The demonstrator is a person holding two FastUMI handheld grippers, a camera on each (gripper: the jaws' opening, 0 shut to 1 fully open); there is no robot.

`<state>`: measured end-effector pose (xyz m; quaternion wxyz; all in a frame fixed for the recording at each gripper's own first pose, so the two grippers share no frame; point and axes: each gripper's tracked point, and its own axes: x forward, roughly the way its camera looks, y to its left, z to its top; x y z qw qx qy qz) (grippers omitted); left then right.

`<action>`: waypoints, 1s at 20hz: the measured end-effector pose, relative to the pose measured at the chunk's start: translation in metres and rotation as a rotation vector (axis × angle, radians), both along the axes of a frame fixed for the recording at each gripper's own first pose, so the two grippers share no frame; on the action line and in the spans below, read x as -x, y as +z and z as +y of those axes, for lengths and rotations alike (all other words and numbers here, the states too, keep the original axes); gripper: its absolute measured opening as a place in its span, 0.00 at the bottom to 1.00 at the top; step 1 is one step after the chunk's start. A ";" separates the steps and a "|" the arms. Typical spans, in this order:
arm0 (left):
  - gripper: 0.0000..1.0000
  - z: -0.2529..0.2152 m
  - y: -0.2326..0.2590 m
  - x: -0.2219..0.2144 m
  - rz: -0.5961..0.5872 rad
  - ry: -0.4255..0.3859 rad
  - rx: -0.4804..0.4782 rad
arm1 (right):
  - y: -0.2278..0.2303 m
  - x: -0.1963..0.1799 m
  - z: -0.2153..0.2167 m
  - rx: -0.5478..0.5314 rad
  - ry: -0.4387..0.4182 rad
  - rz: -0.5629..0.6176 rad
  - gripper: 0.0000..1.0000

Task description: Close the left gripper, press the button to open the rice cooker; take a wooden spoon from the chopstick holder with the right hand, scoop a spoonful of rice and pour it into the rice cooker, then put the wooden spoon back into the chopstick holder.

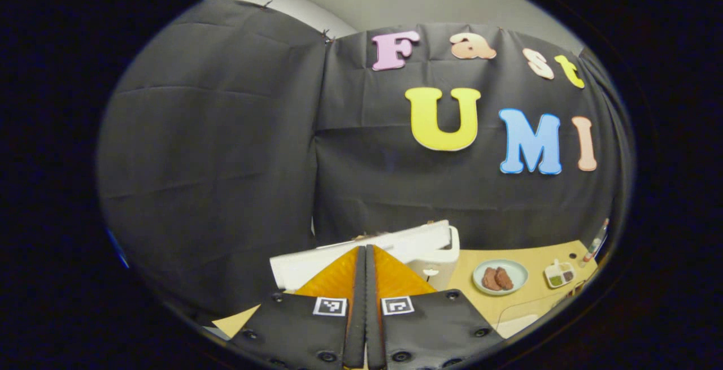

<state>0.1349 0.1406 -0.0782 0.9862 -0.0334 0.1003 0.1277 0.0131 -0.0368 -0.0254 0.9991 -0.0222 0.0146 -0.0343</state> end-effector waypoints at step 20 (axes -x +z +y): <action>0.91 -0.088 0.110 0.107 -0.254 -0.128 -0.083 | -0.038 -0.088 -0.021 -0.097 0.064 0.057 0.97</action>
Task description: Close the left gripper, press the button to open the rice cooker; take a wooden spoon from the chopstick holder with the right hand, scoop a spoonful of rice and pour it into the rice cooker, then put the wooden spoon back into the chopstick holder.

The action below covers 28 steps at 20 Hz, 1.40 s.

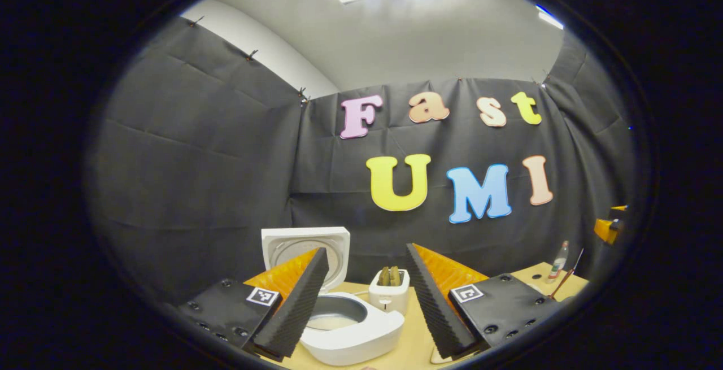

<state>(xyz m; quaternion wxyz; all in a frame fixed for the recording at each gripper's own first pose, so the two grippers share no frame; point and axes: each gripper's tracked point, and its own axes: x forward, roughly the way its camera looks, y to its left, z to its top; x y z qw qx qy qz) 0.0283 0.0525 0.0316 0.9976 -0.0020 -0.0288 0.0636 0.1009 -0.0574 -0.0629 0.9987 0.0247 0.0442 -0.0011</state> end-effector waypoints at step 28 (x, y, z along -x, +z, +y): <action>0.91 0.020 0.007 0.057 0.056 0.131 -0.101 | -0.249 -0.057 -0.016 -0.306 -0.040 0.604 0.77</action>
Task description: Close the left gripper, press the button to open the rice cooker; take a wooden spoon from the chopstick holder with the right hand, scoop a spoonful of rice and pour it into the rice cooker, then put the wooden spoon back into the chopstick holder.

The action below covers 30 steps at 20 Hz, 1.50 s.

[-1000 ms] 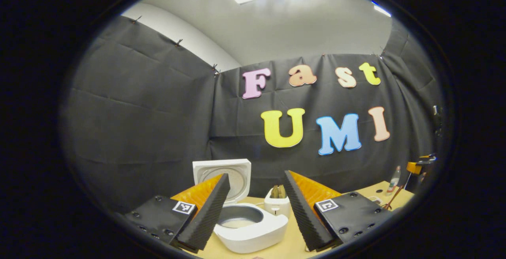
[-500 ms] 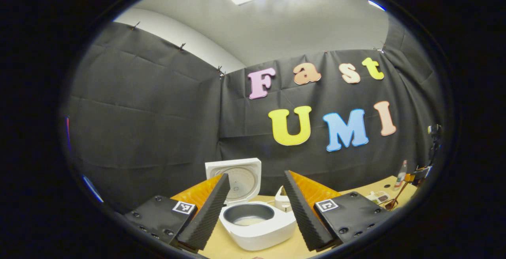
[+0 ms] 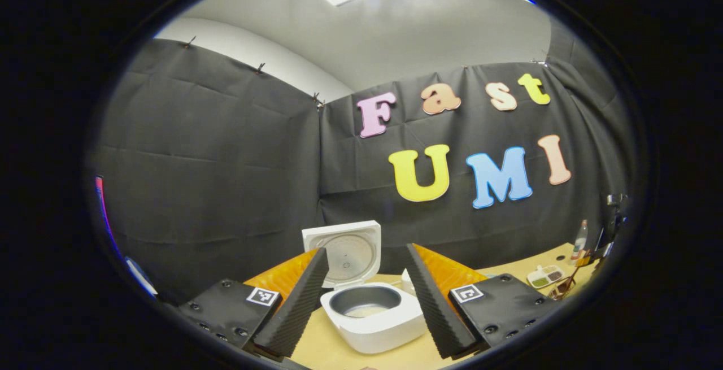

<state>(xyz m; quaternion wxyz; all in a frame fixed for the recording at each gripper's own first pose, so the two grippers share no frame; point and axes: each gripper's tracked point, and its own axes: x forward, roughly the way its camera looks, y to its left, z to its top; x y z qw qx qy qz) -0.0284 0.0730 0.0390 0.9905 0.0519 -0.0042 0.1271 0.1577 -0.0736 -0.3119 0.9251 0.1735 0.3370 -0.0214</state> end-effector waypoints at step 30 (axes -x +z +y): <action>0.99 0.053 -0.029 -0.021 0.007 -0.090 0.080 | 0.159 0.024 0.117 -0.069 0.131 -0.247 0.11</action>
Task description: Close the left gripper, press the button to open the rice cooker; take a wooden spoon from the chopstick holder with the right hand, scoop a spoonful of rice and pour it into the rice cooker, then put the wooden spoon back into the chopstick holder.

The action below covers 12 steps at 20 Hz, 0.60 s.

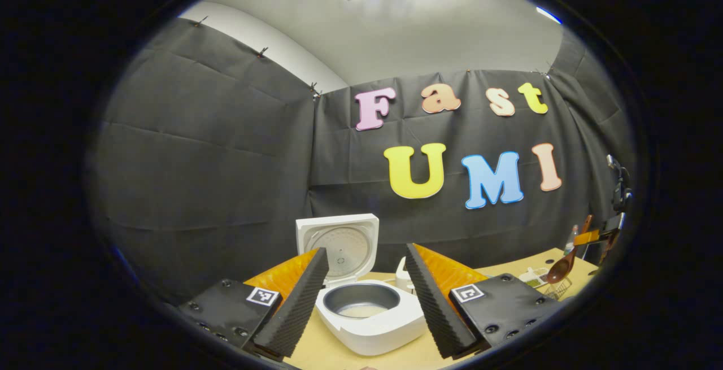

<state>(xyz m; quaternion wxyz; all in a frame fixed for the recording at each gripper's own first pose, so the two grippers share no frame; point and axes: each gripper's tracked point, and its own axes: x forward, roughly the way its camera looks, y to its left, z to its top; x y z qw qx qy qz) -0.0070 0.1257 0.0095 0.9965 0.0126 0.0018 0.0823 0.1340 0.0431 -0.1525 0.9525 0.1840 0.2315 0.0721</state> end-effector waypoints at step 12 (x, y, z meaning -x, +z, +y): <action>0.91 0.067 -0.021 -0.010 0.030 -0.017 0.021 | -0.064 0.021 0.092 0.089 0.045 0.074 0.11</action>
